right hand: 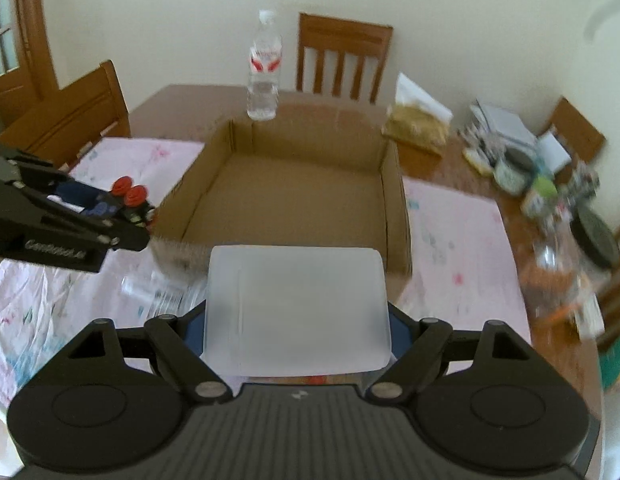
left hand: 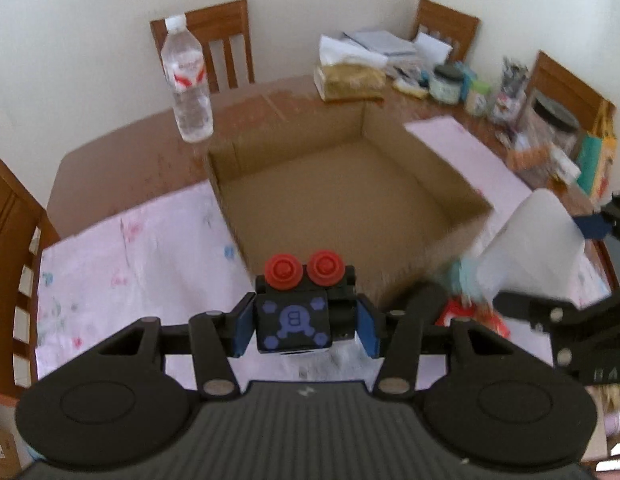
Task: Organize rigid objects
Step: 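Lower cube into cardboard box and open left tool while right tool carries white box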
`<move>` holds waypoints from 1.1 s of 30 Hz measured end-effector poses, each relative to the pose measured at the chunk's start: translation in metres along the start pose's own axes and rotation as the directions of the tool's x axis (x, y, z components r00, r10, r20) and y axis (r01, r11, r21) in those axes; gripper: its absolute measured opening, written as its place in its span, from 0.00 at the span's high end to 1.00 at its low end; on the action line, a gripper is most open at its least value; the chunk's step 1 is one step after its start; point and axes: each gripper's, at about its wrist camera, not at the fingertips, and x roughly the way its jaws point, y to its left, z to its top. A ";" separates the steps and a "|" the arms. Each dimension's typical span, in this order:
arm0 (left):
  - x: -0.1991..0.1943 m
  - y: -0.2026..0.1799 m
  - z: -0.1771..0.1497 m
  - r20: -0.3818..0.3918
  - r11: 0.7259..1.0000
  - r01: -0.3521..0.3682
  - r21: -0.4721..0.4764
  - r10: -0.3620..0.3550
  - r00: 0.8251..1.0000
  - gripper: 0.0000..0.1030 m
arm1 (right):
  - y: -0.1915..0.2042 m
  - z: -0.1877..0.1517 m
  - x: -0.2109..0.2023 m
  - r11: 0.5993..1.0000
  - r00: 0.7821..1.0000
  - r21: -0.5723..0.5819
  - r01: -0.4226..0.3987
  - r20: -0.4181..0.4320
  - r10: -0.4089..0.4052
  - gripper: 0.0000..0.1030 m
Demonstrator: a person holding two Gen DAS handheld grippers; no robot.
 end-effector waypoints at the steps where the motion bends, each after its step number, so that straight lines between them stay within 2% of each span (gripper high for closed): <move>1: 0.004 -0.001 0.007 0.001 1.000 -0.016 -0.011 0.016 1.000 0.51 | -0.004 0.005 0.004 1.000 1.000 -0.012 -0.011 0.005 0.011 0.16; 6: 0.032 0.001 0.046 0.006 0.997 -0.041 -0.069 0.042 0.999 0.51 | -0.028 0.028 0.027 0.997 0.998 -0.057 -0.061 0.015 0.062 0.16; 12: 0.075 0.004 0.079 -0.007 0.987 -0.105 -0.118 0.105 0.994 0.50 | -0.048 0.044 0.050 0.992 0.995 -0.080 -0.093 0.015 0.094 0.16; 13: 0.082 0.006 0.083 0.005 0.985 -0.121 -0.125 0.123 0.992 0.45 | -0.052 0.047 0.056 0.992 0.995 -0.082 -0.097 0.011 0.098 0.16; 14: 0.088 0.008 0.087 0.016 0.982 -0.136 -0.131 0.139 0.990 0.29 | -0.054 0.047 0.061 0.991 0.995 -0.082 -0.101 0.009 0.102 0.16; 15: 0.095 0.011 0.090 0.014 0.977 -0.155 -0.144 0.159 0.987 0.22 | -0.057 0.049 0.066 0.991 0.994 -0.084 -0.106 0.004 0.107 0.16; 16: 0.098 0.014 0.092 0.012 0.972 -0.169 -0.161 0.173 0.985 0.13 | -0.060 0.052 0.072 0.990 0.994 -0.085 -0.109 -0.003 0.109 0.16; 21: 0.093 0.022 0.086 0.012 0.961 -0.181 -0.211 0.187 0.982 0.12 | -0.066 0.061 0.094 0.989 0.995 -0.104 -0.101 -0.018 0.100 0.16; 28: 0.067 0.024 0.068 0.030 0.958 -0.228 -0.176 0.236 0.971 0.09 | -0.069 0.093 0.132 0.985 0.992 -0.122 -0.125 -0.041 0.121 0.16; 33: 0.051 0.030 0.057 0.028 0.952 -0.240 -0.192 0.250 0.968 0.08 | -0.058 0.118 0.163 0.977 0.990 -0.163 -0.135 -0.066 0.125 0.16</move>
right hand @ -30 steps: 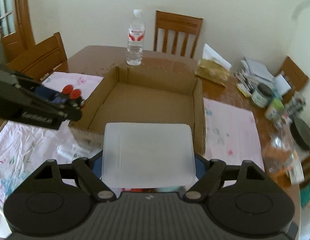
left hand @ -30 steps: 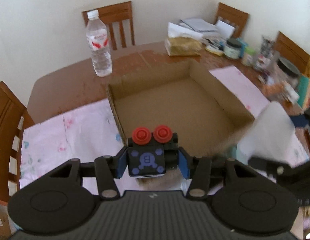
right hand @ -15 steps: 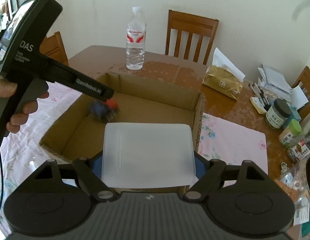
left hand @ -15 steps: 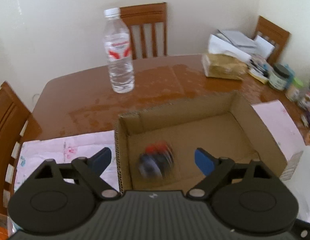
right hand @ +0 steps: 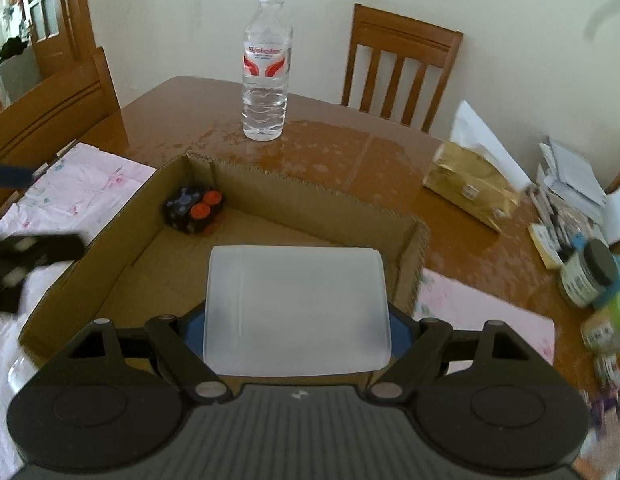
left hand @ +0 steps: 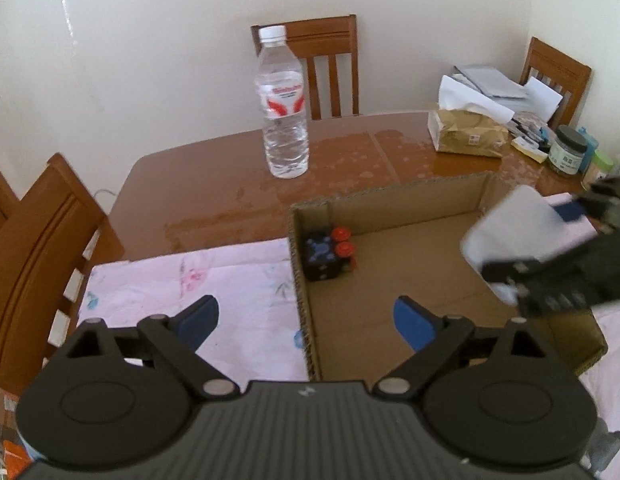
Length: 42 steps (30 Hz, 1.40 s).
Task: Organize rigid objects
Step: 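Lower cube into cardboard box and open left tool while right tool carries white box, then lower white plastic box into cardboard box and open right tool, then move left tool to clear plastic jar while right tool moves to gold capsule bottle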
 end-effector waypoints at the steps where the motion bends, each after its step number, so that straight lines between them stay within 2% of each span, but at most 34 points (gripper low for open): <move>1: -0.002 0.002 -0.001 0.000 1.000 0.001 -0.005 -0.001 1.000 0.08 | 0.002 0.005 0.007 1.000 1.000 -0.018 0.000 -0.012 0.000 0.16; 4: -0.006 0.009 -0.007 -0.005 1.000 0.000 -0.019 0.000 1.000 0.08 | 0.007 0.018 0.025 0.999 1.000 -0.054 0.000 -0.022 -0.001 0.16; 7: -0.010 0.013 -0.012 -0.011 1.000 -0.001 -0.028 0.000 1.000 0.08 | 0.009 0.026 0.039 0.998 0.999 -0.065 0.009 -0.049 -0.012 0.00; 13: -0.015 0.015 -0.021 -0.011 0.999 -0.002 -0.034 0.001 1.000 0.08 | 0.017 0.018 0.039 0.993 0.997 -0.118 -0.010 -0.073 0.002 0.00; 21: -0.024 0.018 -0.030 0.005 0.998 0.042 -0.047 -0.041 0.999 0.08 | 0.014 -0.020 0.017 0.985 0.991 -0.159 -0.067 -0.122 0.047 0.00; 25: -0.030 0.022 -0.039 0.009 0.998 0.056 -0.041 -0.056 0.998 0.08 | 0.012 -0.032 0.005 0.986 0.991 -0.164 -0.025 -0.136 0.002 0.00; 30: -0.041 0.028 -0.052 0.020 0.997 0.074 -0.019 -0.073 0.997 0.08 | 0.012 -0.032 -0.016 0.988 0.991 -0.144 0.052 -0.112 -0.068 0.00; 36: -0.061 0.035 -0.069 0.047 0.995 0.103 0.013 -0.104 0.993 0.08 | 0.034 -0.030 -0.040 0.986 0.985 -0.051 0.161 -0.052 -0.164 0.00; 42: -0.074 0.038 -0.087 0.054 0.989 0.133 0.062 -0.136 0.989 0.08 | 0.059 -0.053 -0.051 0.963 0.969 0.108 0.248 -0.042 -0.245 0.00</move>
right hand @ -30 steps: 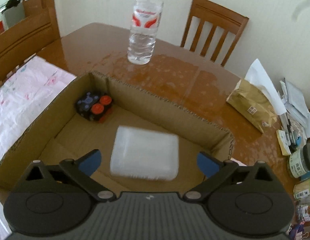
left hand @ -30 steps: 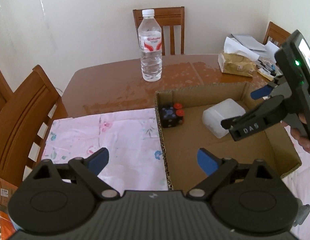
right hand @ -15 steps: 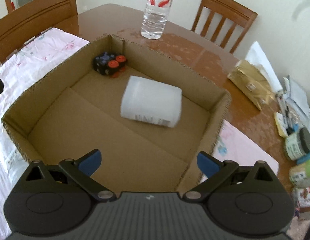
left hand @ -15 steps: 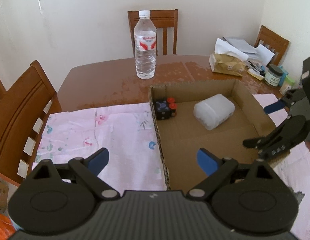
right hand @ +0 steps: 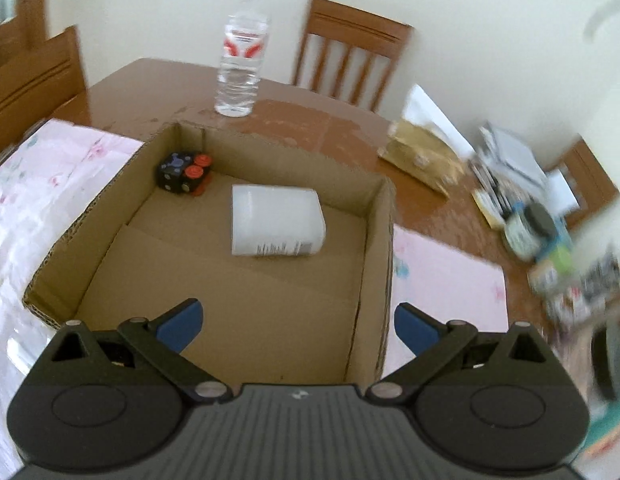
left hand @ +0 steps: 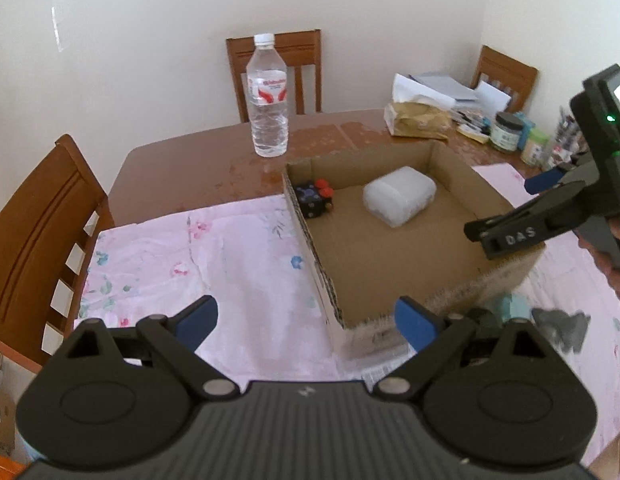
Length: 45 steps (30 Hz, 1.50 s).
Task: Organize rigid objects
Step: 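Move left tool to clear plastic jar while right tool moves to gold capsule bottle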
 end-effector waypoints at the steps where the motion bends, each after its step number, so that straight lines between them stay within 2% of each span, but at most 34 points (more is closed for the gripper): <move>1: -0.001 -0.001 -0.003 -0.003 1.000 0.001 0.007 -0.001 1.000 0.08 | 0.003 -0.005 -0.002 1.000 1.000 0.025 0.017 0.006 -0.017 0.00; 5: -0.005 -0.004 -0.013 -0.015 1.000 -0.009 0.017 0.010 1.000 0.08 | 0.017 -0.026 -0.012 0.996 0.998 0.066 0.053 0.020 -0.054 0.00; 10: -0.007 -0.008 -0.022 -0.027 0.999 -0.041 -0.024 0.040 0.999 0.08 | 0.026 -0.045 -0.021 0.996 0.996 0.065 0.067 0.049 -0.070 0.00; 16: -0.004 -0.016 -0.029 -0.026 0.991 -0.093 -0.098 0.091 0.996 0.08 | 0.017 -0.062 -0.037 0.995 0.994 0.081 0.054 0.092 -0.061 0.00; 20: -0.001 -0.028 -0.034 -0.030 0.986 -0.128 -0.104 0.125 0.992 0.07 | 0.006 -0.078 -0.043 0.991 0.993 0.124 0.057 0.099 -0.069 0.00; 28: 0.008 -0.045 -0.051 -0.063 0.989 -0.101 -0.110 0.094 0.994 0.03 | -0.009 -0.108 -0.041 0.984 0.999 0.178 0.000 0.043 -0.008 0.00; 33: 0.012 -0.049 -0.063 -0.088 0.989 -0.085 -0.119 0.075 0.993 0.03 | -0.009 -0.129 -0.046 0.971 0.994 0.214 -0.111 0.026 0.108 0.00; 37: 0.016 -0.052 -0.073 -0.125 0.991 -0.064 -0.120 0.048 0.991 0.03 | -0.001 -0.136 -0.051 0.975 0.993 0.191 -0.116 0.035 0.112 0.00; 40: 0.017 -0.054 -0.081 -0.143 0.991 -0.055 -0.118 0.038 0.989 0.03 | -0.003 -0.141 -0.056 0.967 0.990 0.210 -0.142 0.038 0.137 0.00; 45: 0.019 -0.055 -0.087 -0.160 0.992 -0.041 -0.121 0.021 0.987 0.03 | -0.007 -0.148 -0.060 0.959 0.990 0.246 -0.141 0.031 0.137 0.00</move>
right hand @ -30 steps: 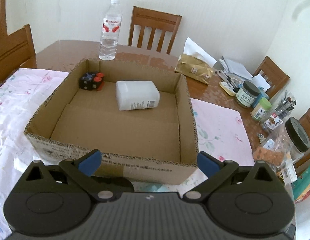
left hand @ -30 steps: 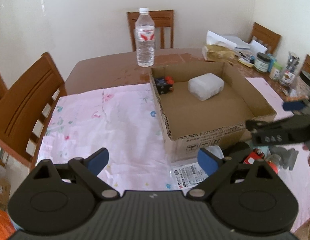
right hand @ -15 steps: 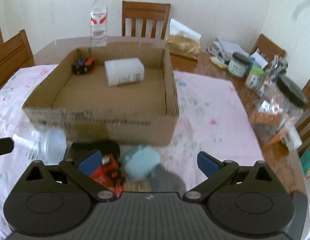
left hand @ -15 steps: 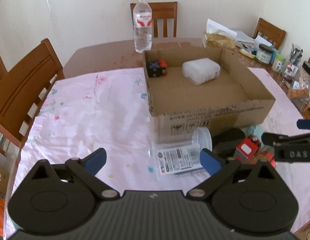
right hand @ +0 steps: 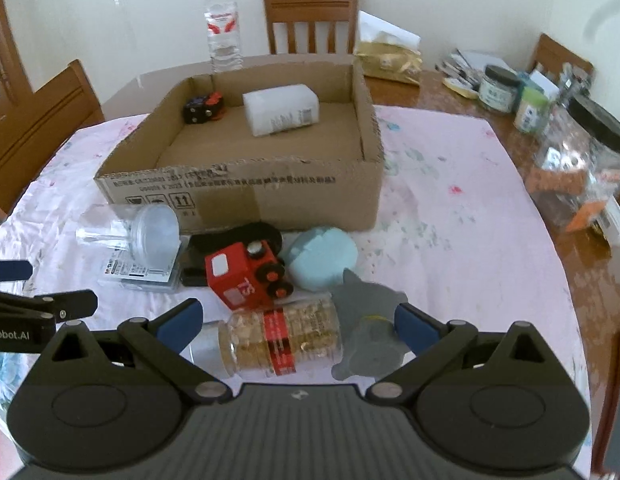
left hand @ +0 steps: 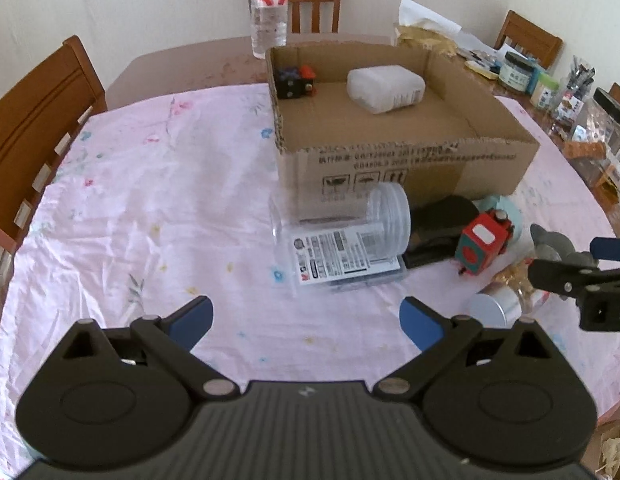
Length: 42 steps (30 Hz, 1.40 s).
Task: Organize rigid objects
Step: 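Move left tool to clear plastic jar while right tool moves to gold capsule bottle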
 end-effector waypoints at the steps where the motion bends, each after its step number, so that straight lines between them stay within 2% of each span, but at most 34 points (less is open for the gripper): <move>1: 0.001 0.000 0.000 -0.002 1.000 0.003 0.002 -0.003 1.000 0.03 | 0.000 -0.001 0.000 1.000 1.000 -0.001 -0.005 -0.004 0.005 0.00; 8: -0.001 -0.004 0.004 0.006 1.000 0.019 0.010 -0.019 1.000 0.03 | 0.004 -0.014 0.000 0.999 0.998 -0.031 0.012 -0.062 -0.014 0.00; 13: 0.001 -0.002 0.003 -0.004 1.000 0.021 0.005 -0.021 1.000 0.03 | 0.005 -0.026 -0.005 0.997 0.995 -0.052 -0.050 -0.087 0.045 0.00; 17: 0.004 -0.002 0.001 -0.021 1.000 0.025 -0.001 -0.025 0.999 0.03 | 0.013 -0.028 -0.003 0.990 0.996 -0.128 -0.052 -0.081 0.042 0.00; 24: 0.004 0.000 -0.001 -0.028 1.000 0.020 -0.004 -0.020 0.999 0.03 | 0.026 -0.027 -0.008 0.974 0.985 -0.153 -0.164 -0.085 0.153 0.00; 29: 0.006 0.003 0.001 -0.033 1.000 0.012 -0.016 -0.013 0.999 0.03 | 0.026 -0.033 0.010 0.973 0.983 -0.178 -0.149 -0.136 0.126 0.00; 36: 0.007 0.001 0.001 -0.041 1.000 0.014 -0.008 -0.014 0.999 0.03 | -0.004 -0.026 0.021 0.985 0.993 -0.158 -0.076 -0.099 0.061 0.00; 39: 0.009 -0.001 0.002 -0.046 1.000 0.023 0.000 -0.022 0.999 0.03 | -0.007 -0.021 0.016 0.976 0.986 -0.150 -0.155 -0.088 0.143 0.00; 42: 0.009 -0.003 0.003 -0.045 1.000 0.028 0.012 -0.027 0.999 0.03 | 0.001 -0.015 0.018 0.967 0.981 -0.174 -0.188 -0.079 0.176 0.00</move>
